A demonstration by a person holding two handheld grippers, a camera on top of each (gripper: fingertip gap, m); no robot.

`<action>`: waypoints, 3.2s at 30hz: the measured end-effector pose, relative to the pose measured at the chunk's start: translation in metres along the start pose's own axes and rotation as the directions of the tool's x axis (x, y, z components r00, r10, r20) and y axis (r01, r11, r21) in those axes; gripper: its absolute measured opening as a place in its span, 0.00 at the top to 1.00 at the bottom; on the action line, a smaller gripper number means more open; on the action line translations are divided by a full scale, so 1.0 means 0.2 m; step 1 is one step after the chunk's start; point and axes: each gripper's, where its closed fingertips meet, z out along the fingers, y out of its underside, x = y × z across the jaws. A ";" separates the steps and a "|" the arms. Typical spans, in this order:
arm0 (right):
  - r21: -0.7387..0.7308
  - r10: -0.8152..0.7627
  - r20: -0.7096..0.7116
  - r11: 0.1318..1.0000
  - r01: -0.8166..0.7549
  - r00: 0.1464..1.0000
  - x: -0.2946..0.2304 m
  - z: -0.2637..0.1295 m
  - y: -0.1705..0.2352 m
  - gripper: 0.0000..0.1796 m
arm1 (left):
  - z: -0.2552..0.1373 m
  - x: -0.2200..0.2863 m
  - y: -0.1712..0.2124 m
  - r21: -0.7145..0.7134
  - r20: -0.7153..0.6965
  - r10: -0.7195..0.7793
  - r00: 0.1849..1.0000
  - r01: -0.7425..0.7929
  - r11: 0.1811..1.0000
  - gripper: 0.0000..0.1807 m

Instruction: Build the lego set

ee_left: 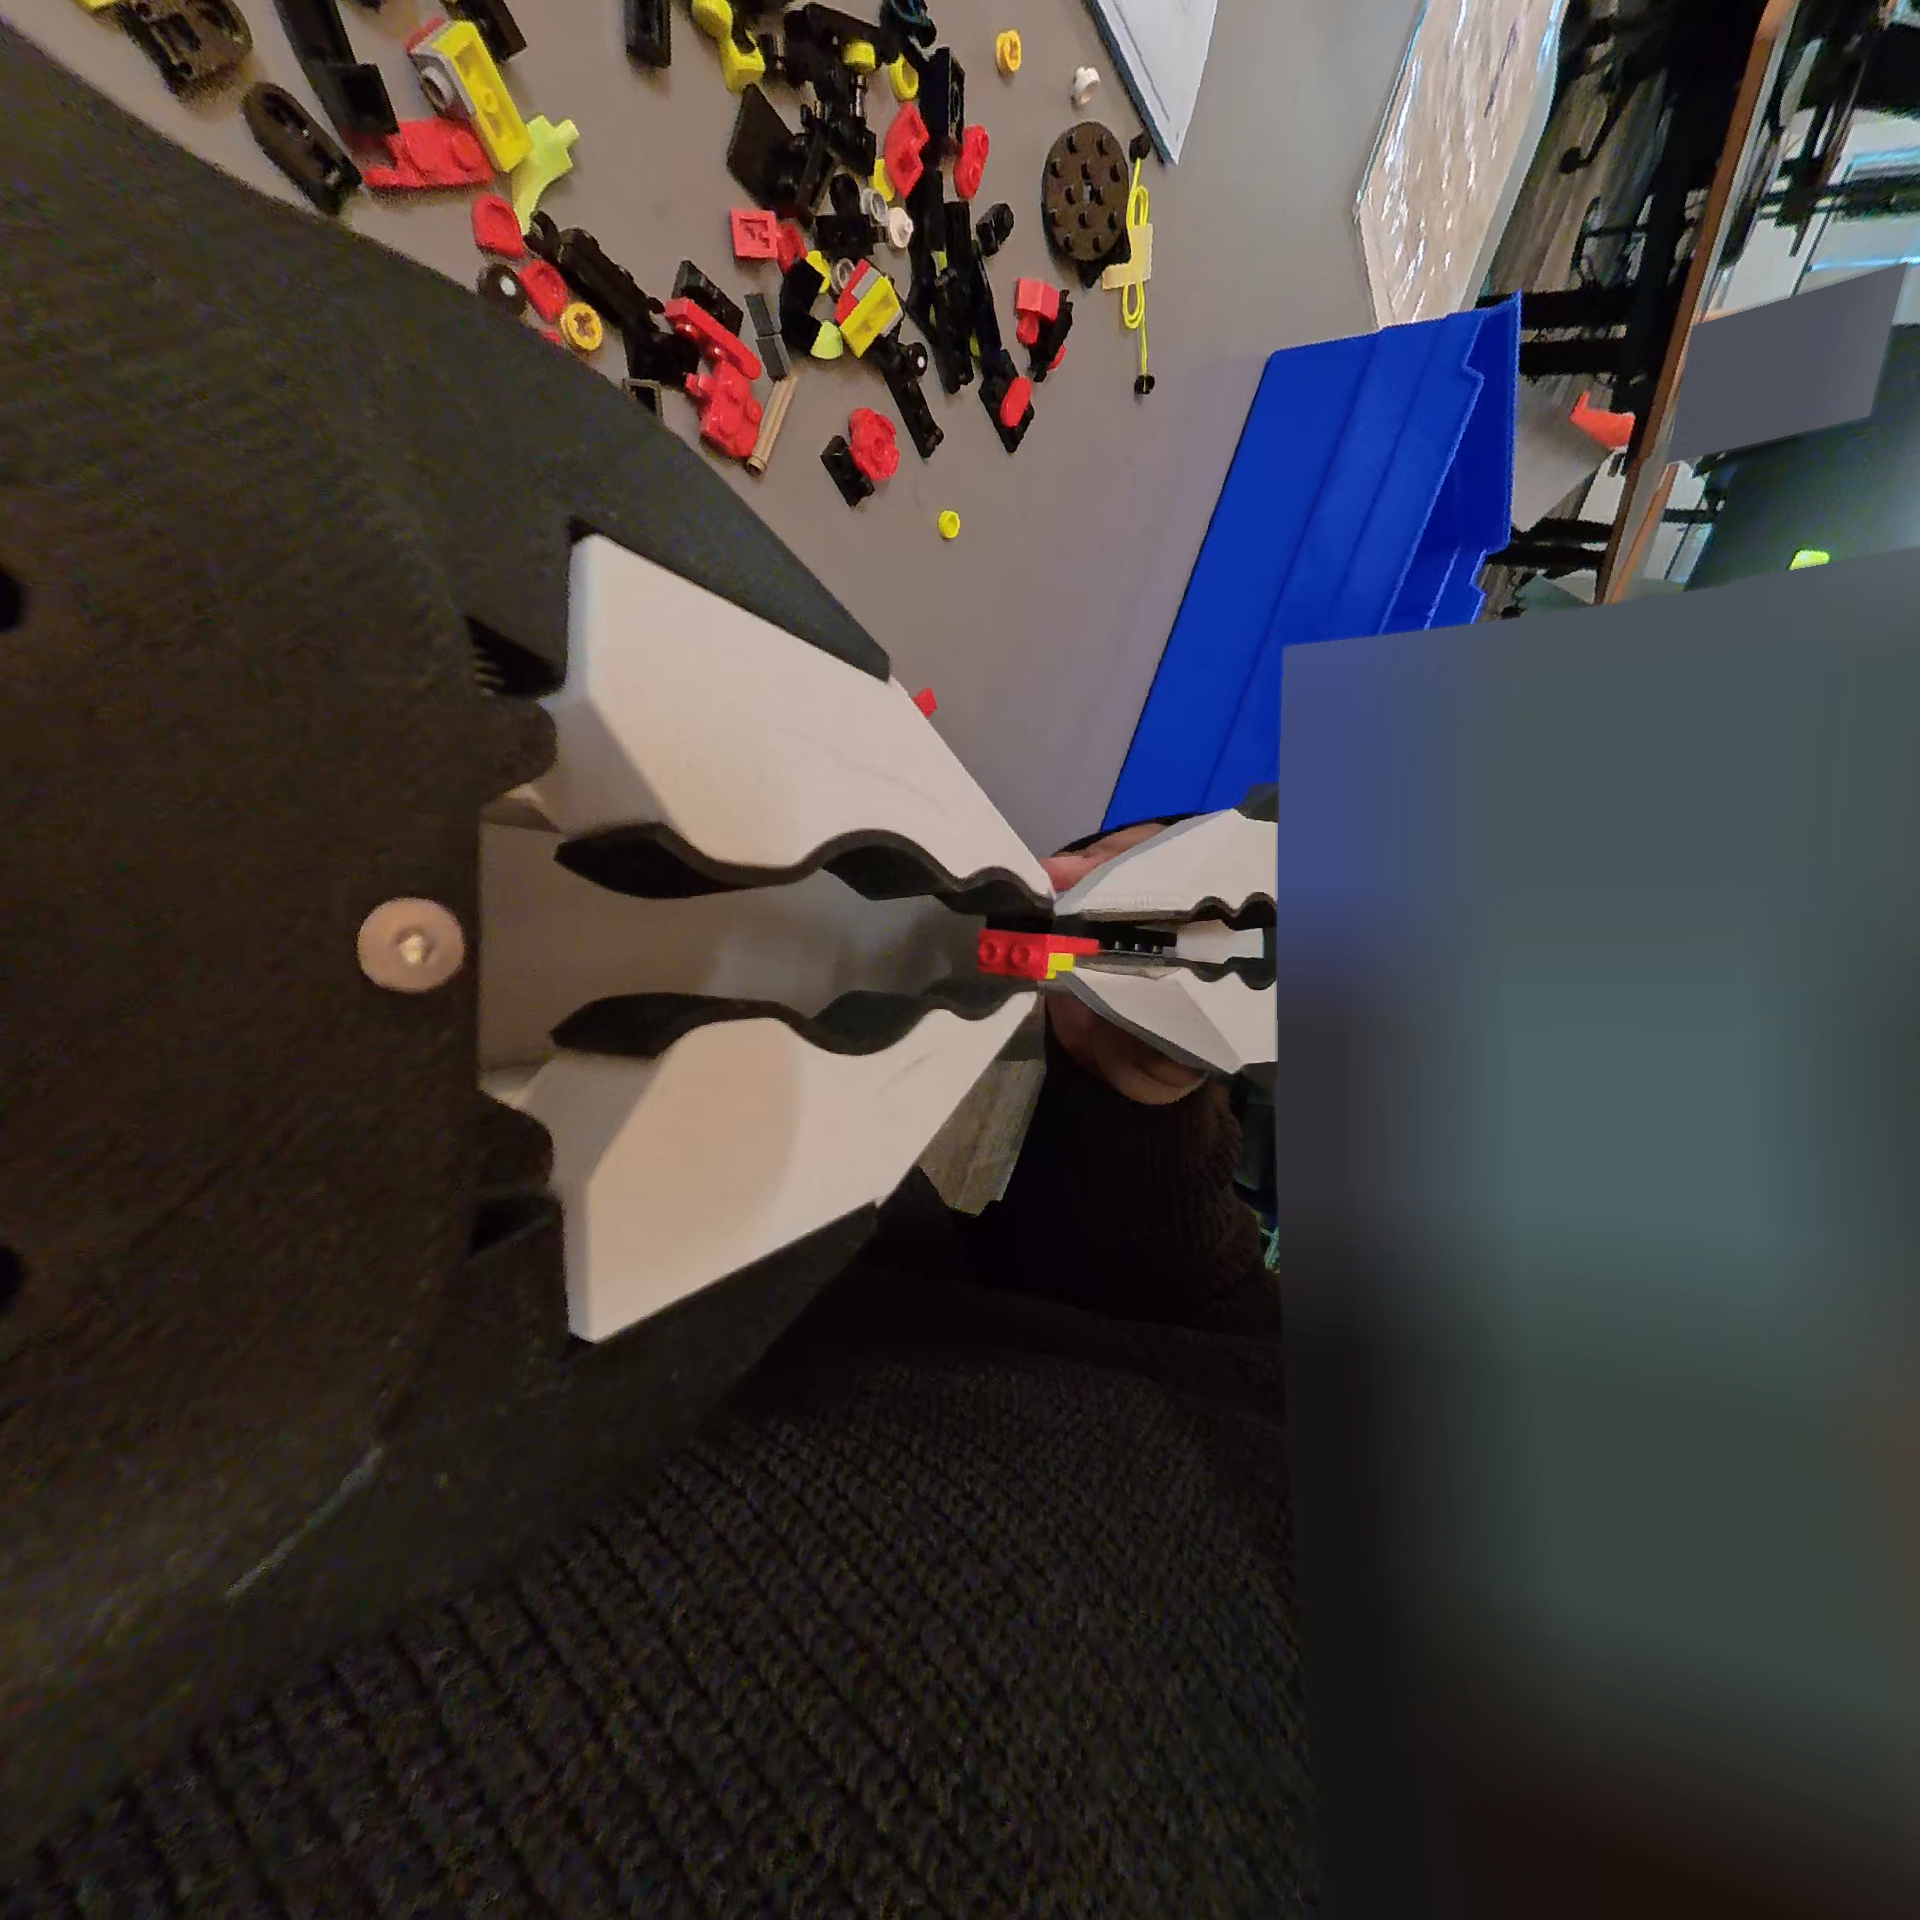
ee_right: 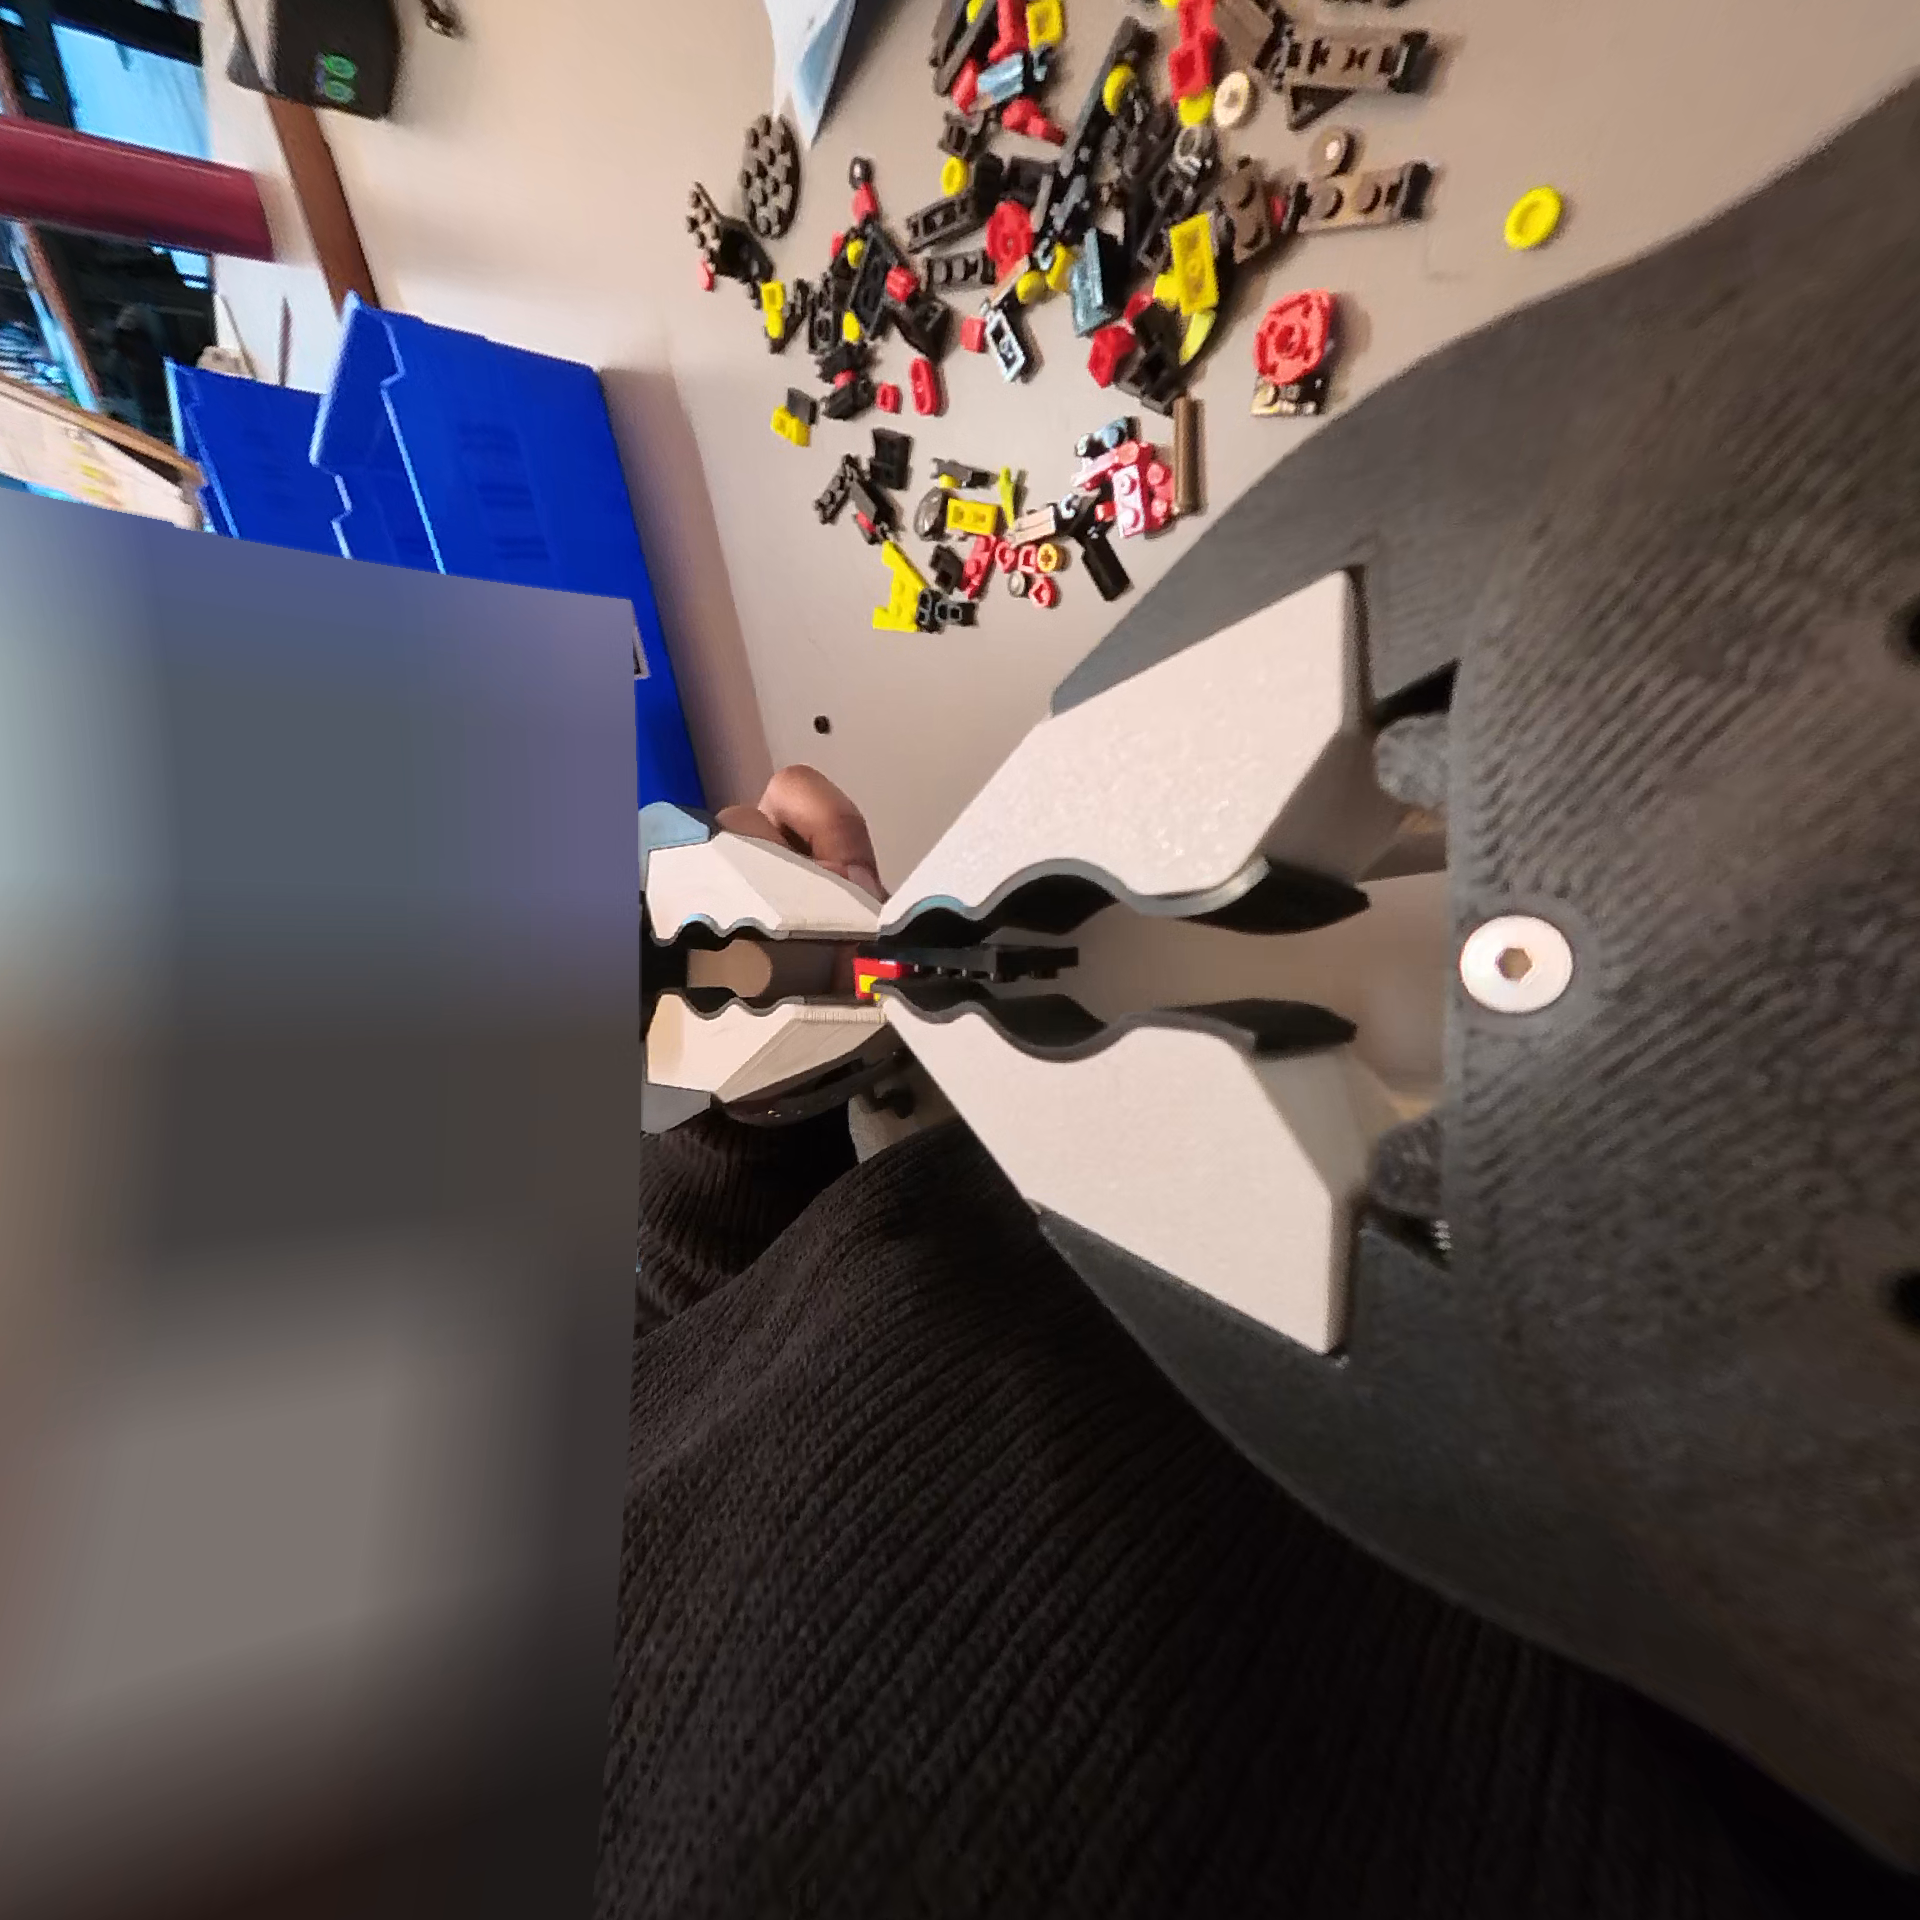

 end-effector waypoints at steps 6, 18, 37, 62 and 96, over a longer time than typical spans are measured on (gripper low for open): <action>0.001 0.031 0.000 1.000 -0.031 1.000 0.01 0.00 0.00 0.98 | 0.00 -0.01 0.00 -0.001 0.008 0.006 1.000 -0.006 1.000 0.96; 0.037 0.028 -0.032 0.999 -0.027 0.999 0.05 0.01 0.01 0.72 | -0.02 -0.05 -0.01 0.002 0.048 0.018 0.999 -0.018 1.000 0.96; 0.027 -0.159 -0.135 0.986 0.164 0.978 0.08 -0.02 0.00 0.88 | -0.02 -0.09 0.08 -0.118 0.120 0.113 0.986 -0.099 0.988 0.96; -0.015 -0.113 -0.050 0.994 0.112 0.992 0.04 0.00 0.05 0.97 | 0.00 -0.05 0.07 -0.103 0.084 0.129 0.988 -0.120 0.987 0.96; -0.001 -0.139 -0.186 0.990 0.141 0.973 0.15 -0.03 0.02 0.73 | -0.05 -0.19 0.09 -0.083 0.167 -0.136 0.977 0.151 0.985 0.96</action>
